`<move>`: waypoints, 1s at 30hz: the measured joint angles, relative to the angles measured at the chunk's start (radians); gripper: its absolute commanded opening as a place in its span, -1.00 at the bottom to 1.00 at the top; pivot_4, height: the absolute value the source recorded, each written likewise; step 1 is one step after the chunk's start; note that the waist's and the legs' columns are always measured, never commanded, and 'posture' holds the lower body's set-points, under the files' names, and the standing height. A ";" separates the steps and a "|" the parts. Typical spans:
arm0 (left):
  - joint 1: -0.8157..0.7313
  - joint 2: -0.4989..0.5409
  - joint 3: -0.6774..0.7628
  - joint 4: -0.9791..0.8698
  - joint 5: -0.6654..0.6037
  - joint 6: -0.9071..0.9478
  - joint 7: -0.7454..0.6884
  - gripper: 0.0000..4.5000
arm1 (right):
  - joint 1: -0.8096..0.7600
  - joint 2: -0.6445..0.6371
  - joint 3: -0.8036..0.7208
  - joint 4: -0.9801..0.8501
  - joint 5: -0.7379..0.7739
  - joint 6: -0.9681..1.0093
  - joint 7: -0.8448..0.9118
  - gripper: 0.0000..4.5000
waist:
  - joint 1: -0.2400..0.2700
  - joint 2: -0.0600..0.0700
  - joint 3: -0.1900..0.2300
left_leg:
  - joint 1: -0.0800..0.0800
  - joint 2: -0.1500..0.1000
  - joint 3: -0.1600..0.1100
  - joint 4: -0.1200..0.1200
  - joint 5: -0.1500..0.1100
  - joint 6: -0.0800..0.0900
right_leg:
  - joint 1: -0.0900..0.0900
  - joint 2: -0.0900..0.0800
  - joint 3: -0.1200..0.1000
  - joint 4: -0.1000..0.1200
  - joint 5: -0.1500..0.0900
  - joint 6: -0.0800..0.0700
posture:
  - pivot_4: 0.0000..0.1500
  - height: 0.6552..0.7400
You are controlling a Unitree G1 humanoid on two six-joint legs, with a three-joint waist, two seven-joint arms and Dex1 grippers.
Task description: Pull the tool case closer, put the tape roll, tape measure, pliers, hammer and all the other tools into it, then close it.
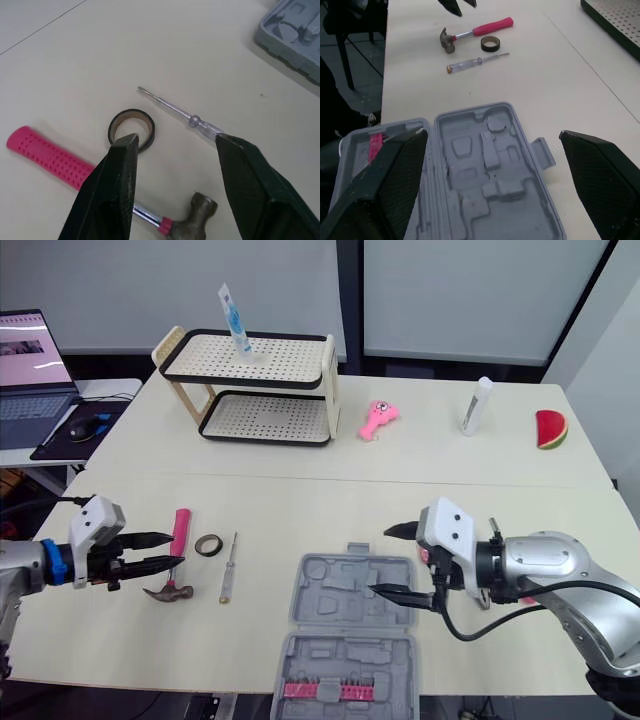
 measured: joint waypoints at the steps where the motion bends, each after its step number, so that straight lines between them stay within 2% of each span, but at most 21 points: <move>1: -0.023 -0.002 -0.020 0.030 0.015 -0.018 -0.006 0.18 | -0.009 0.003 0.014 0.001 -0.004 0.002 -0.007 1.00 | -0.001 0.000 0.000 | 0.000 0.000 0.000 0.000 0.000 0.000 | 0.000 0.000 0.000 0.000 0.000 0.000 | 1.00 0.88; 8: -0.162 -0.050 -0.133 0.250 0.111 -0.172 -0.024 0.18 | -0.030 0.038 0.098 0.007 -0.049 0.004 -0.040 1.00 | 0.001 0.000 0.000 | 0.000 0.000 -0.002 0.002 0.000 0.000 | 0.000 0.000 -0.002 0.001 0.000 0.000 | 1.00 0.88; 20: -0.268 -0.123 -0.199 0.392 0.191 -0.264 -0.018 0.18 | -0.026 0.061 0.137 0.007 -0.073 -0.003 -0.056 1.00 | 0.003 0.000 0.000 | 0.000 0.000 -0.003 0.003 0.000 0.000 | 0.000 0.000 -0.003 0.006 0.000 0.000 | 1.00 0.88; 28: -0.352 -0.182 -0.237 0.531 0.256 -0.328 0.044 0.18 | -0.007 0.059 0.138 0.002 -0.073 -0.004 -0.055 1.00 | 0.005 -0.001 0.000 | 0.001 0.000 -0.004 0.004 0.001 0.000 | 0.001 0.000 -0.003 0.009 0.000 0.000 | 1.00 0.88; 30: -0.368 -0.191 -0.239 0.554 0.265 -0.337 0.053 0.01 | 0.000 0.058 0.138 0.000 -0.072 -0.004 -0.055 1.00 | 0.006 -0.001 0.000 | 0.001 0.000 -0.004 0.004 0.001 0.000 | 0.001 0.001 -0.004 0.009 0.000 0.000 | 1.00 0.88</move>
